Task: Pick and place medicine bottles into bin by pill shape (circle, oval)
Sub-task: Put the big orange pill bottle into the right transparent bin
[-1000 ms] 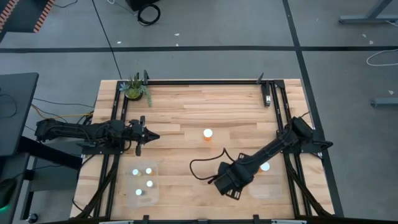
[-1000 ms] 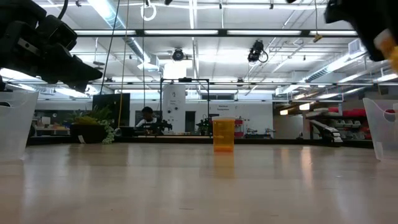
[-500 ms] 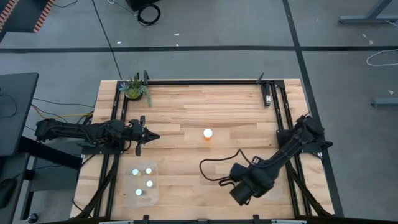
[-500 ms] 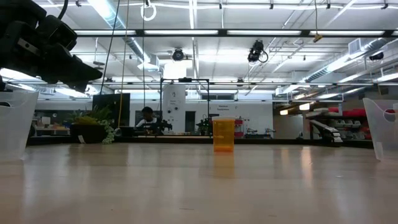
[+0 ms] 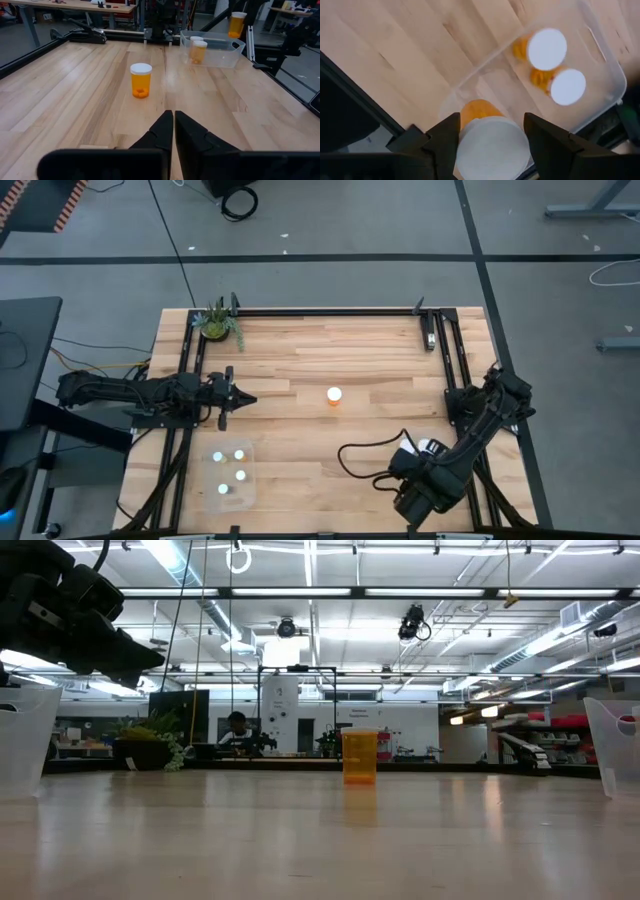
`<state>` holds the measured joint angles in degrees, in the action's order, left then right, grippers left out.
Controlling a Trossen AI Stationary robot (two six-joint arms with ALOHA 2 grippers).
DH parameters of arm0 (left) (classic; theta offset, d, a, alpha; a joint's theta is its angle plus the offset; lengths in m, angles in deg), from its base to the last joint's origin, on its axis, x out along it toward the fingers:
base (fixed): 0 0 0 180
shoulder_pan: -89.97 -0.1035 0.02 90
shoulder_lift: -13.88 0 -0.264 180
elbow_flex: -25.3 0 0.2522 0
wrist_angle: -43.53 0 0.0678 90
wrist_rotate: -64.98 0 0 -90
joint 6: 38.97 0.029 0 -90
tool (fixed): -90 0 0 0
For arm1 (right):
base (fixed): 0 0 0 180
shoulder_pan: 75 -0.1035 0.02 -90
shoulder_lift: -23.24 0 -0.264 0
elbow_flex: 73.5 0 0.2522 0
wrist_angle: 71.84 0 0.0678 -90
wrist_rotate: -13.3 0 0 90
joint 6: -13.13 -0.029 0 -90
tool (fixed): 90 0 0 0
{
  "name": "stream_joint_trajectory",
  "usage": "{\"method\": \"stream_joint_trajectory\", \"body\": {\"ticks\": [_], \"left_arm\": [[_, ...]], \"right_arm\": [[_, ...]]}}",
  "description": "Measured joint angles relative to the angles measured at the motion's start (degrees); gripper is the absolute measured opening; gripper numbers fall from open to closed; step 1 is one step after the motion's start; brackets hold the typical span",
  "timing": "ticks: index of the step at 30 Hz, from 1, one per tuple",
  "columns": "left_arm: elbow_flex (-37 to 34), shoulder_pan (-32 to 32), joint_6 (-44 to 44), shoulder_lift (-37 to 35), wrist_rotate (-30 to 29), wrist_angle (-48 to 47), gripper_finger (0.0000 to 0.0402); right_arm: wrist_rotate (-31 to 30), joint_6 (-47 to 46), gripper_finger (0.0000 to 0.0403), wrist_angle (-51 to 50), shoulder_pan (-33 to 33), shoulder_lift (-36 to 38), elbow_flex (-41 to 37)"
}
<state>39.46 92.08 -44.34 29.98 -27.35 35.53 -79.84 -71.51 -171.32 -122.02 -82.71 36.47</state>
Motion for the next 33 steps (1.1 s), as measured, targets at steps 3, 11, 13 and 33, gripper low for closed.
{"method": "stream_joint_trajectory", "body": {"ticks": [3,11,13,33], "left_arm": [[0.0,0.0,0.0,0.0,0.0,0.0,0.0026],[0.0,0.0,0.0,0.0,0.0,0.0,0.0036],[0.0,0.0,0.0,0.0,0.0,0.0,0.0034],[0.0,0.0,0.0,0.0,0.0,0.0,0.0032]], "right_arm": [[0.0,-1.9,0.0219,-0.2,-1.0,0.0,-0.7],[0.0,-3.5,0.0219,-0.6,-3.0,0.0,-4.6],[0.1,-3.5,0.0219,-0.5,-3.0,0.0,-5.6],[-0.1,-4.8,0.0219,0.3,-3.1,0.0,-7.6]]}}
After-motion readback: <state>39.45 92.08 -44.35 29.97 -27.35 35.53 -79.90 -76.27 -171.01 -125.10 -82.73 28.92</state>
